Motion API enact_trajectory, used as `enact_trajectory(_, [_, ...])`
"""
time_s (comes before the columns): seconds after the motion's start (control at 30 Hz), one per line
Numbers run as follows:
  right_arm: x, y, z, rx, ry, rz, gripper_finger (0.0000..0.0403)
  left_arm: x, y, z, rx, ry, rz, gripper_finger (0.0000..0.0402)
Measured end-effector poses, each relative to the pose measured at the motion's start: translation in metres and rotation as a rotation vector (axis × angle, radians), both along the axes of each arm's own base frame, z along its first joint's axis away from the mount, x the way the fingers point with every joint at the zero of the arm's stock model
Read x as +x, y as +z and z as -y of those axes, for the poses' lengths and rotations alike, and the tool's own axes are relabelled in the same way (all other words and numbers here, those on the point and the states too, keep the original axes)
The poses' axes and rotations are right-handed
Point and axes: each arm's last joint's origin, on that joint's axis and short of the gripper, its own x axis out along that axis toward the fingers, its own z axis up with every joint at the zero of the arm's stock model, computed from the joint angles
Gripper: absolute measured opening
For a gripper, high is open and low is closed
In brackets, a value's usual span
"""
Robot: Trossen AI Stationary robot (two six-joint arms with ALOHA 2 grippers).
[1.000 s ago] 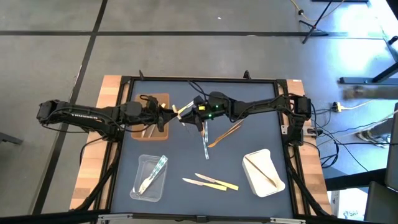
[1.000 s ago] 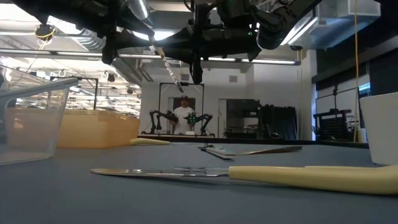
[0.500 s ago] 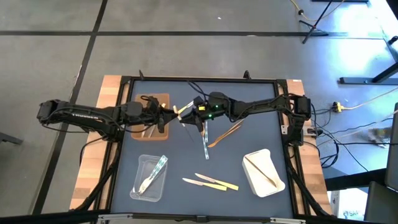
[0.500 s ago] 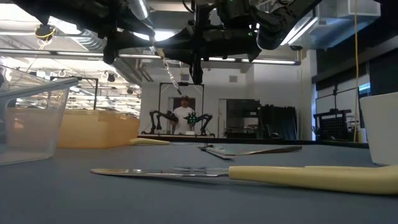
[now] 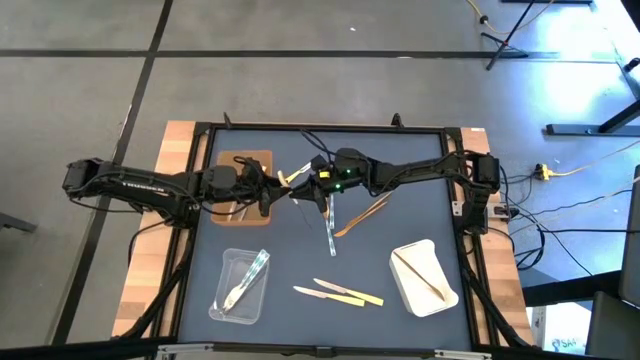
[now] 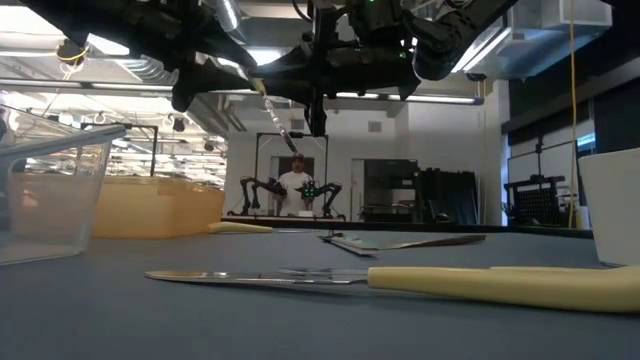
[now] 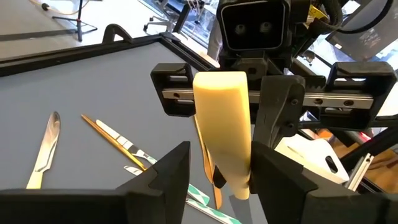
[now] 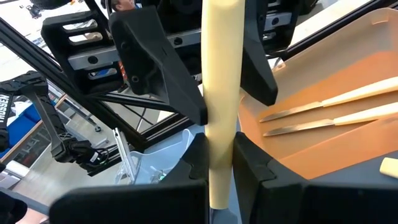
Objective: Sort silverware by color (type)
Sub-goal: Put the yellow knife into the orange bin
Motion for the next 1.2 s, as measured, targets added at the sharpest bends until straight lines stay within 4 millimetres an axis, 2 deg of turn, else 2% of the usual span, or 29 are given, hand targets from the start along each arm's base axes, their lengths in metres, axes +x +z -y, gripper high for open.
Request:
enact_trajectory(0.43, [0.0, 0.0, 0.0003, -0.009, -0.004, 0.002, 0.0024, 0.0006, 0.0021, 0.0003, -0.001, -0.007, 0.023, 0.0083])
enact_trajectory(0.87, [0.0002, -0.0003, 0.001, -0.008, -0.031, -0.002, 0.0025, 0.0005, 0.0019, 0.0, 0.001, 0.001, 0.02, 0.008])
enact_trajectory(1.0, [0.0001, -0.0003, 0.0009, -0.002, -0.026, -0.004, 0.0048, 0.0005, 0.0019, -0.0001, 0.002, 0.001, 0.02, 0.0081])
enact_trajectory(1.2, [0.0001, -0.0004, 0.001, 0.002, -0.032, -0.006, 0.0123, 0.0002, 0.0012, -0.0003, 0.009, 0.007, 0.011, 0.0081])
